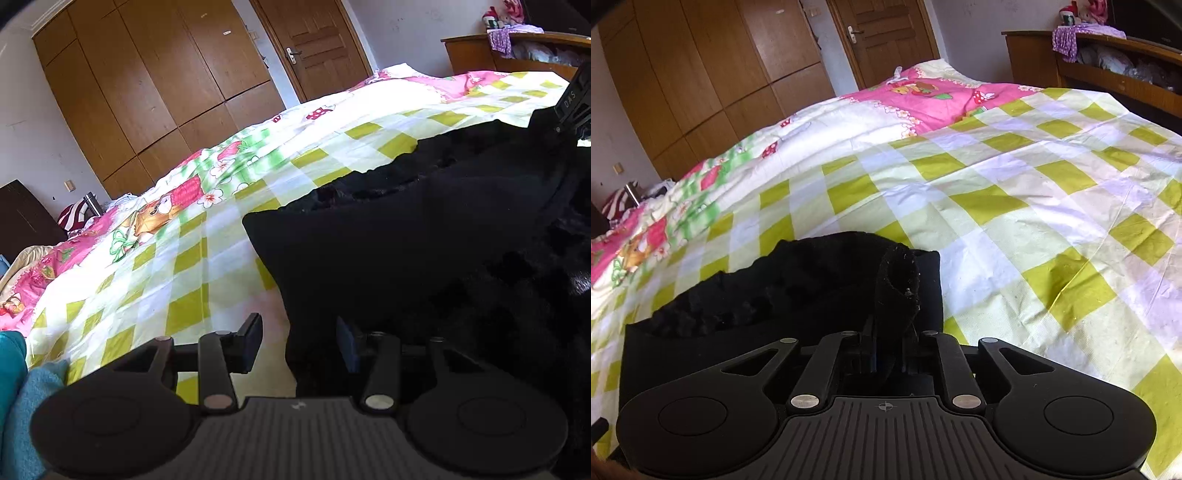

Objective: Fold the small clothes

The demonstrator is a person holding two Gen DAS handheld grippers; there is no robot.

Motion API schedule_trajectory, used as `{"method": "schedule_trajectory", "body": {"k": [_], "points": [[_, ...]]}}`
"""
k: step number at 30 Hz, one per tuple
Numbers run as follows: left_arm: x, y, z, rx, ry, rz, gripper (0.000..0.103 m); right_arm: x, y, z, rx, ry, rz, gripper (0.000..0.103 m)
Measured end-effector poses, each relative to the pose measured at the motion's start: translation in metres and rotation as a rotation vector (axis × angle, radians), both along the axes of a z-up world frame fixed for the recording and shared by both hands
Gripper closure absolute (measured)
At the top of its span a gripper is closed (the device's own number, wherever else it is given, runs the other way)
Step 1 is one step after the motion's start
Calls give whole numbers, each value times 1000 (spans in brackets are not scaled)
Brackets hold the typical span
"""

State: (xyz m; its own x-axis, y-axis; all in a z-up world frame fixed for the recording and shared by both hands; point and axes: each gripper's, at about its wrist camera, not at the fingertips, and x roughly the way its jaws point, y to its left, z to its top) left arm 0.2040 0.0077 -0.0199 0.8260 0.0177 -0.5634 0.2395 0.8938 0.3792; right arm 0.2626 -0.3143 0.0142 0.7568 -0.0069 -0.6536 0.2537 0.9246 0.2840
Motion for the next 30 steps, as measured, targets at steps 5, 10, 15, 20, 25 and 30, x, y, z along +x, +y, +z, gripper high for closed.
{"method": "schedule_trajectory", "body": {"k": [5,10,15,20,25,30], "points": [[-8,9,21,-8,-29,8,45,-23,-3,22,-130,-58,-69,79],[9,-3,36,-94,-73,12,45,-45,22,39,-307,-165,-94,78],[34,-17,17,-74,-22,8,45,-26,44,19,-341,-104,83,80],[41,-4,-2,-42,37,6,38,-12,11,-4,-180,34,34,80],[15,12,12,-53,24,19,38,-61,7,18,-127,24,134,73],[-48,43,24,-130,111,24,38,-128,9,16,-11,127,256,59]]}}
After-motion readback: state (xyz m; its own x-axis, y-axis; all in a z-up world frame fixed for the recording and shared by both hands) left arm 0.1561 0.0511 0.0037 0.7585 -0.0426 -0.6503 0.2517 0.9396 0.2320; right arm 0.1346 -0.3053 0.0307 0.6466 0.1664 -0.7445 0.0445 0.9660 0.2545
